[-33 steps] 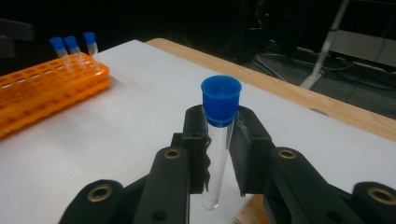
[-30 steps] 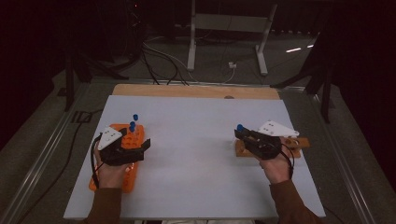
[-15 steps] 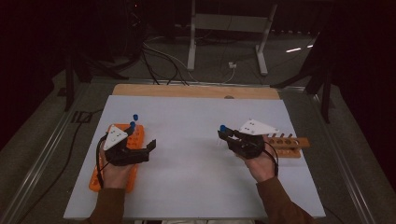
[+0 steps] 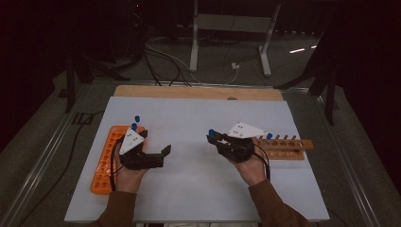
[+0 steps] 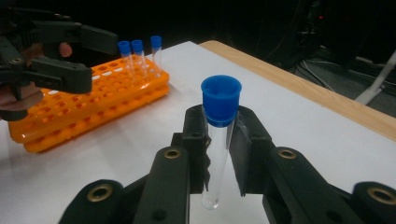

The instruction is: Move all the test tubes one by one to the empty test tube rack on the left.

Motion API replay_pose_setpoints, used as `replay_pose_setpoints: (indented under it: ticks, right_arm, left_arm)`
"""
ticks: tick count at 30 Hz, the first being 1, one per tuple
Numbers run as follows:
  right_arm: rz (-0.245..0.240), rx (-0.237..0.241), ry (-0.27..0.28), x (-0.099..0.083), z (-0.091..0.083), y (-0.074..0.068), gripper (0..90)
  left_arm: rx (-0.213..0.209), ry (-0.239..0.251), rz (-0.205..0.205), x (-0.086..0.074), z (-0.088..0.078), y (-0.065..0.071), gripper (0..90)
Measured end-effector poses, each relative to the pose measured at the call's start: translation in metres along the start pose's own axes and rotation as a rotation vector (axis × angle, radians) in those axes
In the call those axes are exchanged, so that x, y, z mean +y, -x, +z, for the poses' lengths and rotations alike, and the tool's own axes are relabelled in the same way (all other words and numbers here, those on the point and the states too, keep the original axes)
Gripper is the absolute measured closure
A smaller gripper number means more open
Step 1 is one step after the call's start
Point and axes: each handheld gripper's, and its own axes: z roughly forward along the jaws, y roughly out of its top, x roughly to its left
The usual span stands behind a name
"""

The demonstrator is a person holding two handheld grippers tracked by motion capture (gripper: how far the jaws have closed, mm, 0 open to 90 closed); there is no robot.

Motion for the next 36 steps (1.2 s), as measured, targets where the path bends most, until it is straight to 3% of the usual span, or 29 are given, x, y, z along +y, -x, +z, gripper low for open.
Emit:
replay_pose_setpoints:
  ticks: [5,9,14,19,28,36]
  right_arm:
    - [0.003,0.031,0.001,0.000,0.008,-0.008,76.8]
    - [-0.008,0.047,-0.004,0.002,0.013,-0.016,76.8]
    - [-0.006,0.064,-0.005,0.002,0.018,-0.022,76.8]
    - [0.000,0.089,-0.002,0.002,0.021,-0.027,76.7]
    - [-0.016,0.115,-0.006,0.003,0.022,-0.036,76.7]
    - [-0.017,0.131,-0.010,0.003,0.024,-0.039,76.7]
  left_arm:
    - [-0.042,-0.022,0.024,0.000,0.008,0.013,0.8]
    - [-0.090,-0.038,0.067,0.000,0.016,0.030,2.0]
    - [-0.120,-0.031,0.084,-0.001,0.021,0.043,9.1]
    - [-0.146,-0.031,0.122,-0.005,0.031,0.063,27.2]
    - [-0.172,-0.021,0.131,-0.006,0.033,0.071,64.4]
    - [-0.182,-0.023,0.133,-0.007,0.033,0.071,73.6]
